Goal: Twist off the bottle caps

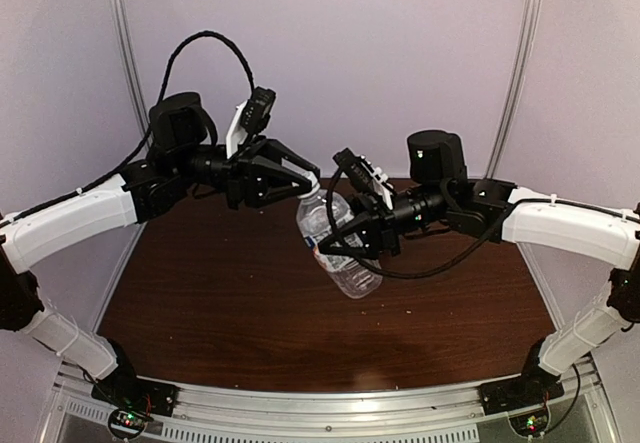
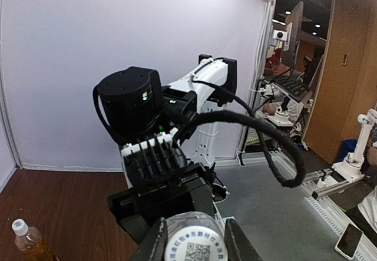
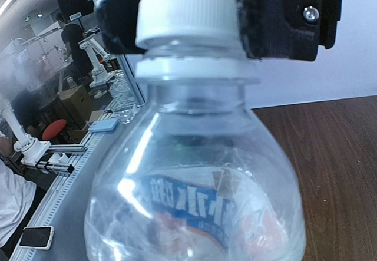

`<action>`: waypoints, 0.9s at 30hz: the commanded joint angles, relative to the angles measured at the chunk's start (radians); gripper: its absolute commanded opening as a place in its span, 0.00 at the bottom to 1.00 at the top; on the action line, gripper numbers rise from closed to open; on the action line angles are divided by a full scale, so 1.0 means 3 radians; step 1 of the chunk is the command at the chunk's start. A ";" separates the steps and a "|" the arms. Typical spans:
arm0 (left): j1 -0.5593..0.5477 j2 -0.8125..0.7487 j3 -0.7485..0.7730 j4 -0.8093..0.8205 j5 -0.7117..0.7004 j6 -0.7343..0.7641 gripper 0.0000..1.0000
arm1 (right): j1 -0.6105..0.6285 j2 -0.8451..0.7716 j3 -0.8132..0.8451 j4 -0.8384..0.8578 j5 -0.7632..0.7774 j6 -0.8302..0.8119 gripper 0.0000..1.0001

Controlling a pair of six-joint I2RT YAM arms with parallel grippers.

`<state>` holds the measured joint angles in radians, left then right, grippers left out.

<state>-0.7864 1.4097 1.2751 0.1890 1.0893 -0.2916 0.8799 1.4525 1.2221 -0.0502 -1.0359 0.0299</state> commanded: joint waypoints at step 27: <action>-0.0448 0.0090 0.0545 -0.0982 -0.2740 -0.0783 0.53 | 0.0023 -0.0291 -0.0283 0.0315 0.1806 -0.0103 0.42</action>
<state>-0.9173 1.4513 1.4364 -0.1371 0.2695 -0.5472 0.8799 1.3979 1.1519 0.0097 -0.4999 0.0097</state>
